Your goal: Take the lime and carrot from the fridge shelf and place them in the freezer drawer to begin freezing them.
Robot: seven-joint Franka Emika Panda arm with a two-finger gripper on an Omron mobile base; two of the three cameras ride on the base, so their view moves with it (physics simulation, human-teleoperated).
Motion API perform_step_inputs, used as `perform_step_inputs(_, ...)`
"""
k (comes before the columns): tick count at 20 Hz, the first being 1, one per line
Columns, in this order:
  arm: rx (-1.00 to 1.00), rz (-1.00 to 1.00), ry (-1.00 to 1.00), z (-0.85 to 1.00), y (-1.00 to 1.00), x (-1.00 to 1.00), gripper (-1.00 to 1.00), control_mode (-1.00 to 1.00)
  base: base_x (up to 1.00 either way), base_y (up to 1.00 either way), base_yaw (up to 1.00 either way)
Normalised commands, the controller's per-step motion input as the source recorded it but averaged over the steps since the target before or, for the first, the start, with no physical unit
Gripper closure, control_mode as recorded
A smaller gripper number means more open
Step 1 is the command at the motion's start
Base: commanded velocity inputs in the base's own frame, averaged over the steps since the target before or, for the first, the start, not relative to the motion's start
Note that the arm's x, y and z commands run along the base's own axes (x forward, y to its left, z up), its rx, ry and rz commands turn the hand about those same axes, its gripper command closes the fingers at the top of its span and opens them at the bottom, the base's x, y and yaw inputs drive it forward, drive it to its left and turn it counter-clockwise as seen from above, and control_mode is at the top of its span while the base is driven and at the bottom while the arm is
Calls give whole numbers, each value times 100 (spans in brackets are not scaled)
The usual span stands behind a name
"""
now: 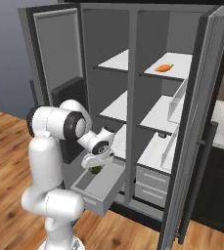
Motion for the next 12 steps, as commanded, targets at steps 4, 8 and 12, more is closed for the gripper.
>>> perform_step_inputs(4, 0, 0, 0, -27, 20, 27, 100, -100, 0, 0, 0)
perform_step_inputs(8, 0, 0, 0, -32, 6, 26, 100, -100, 0, 0, 0)
perform_step_inputs(12, 0, 2, 0, -31, -5, 16, 100, -100, 0, 0, 0)
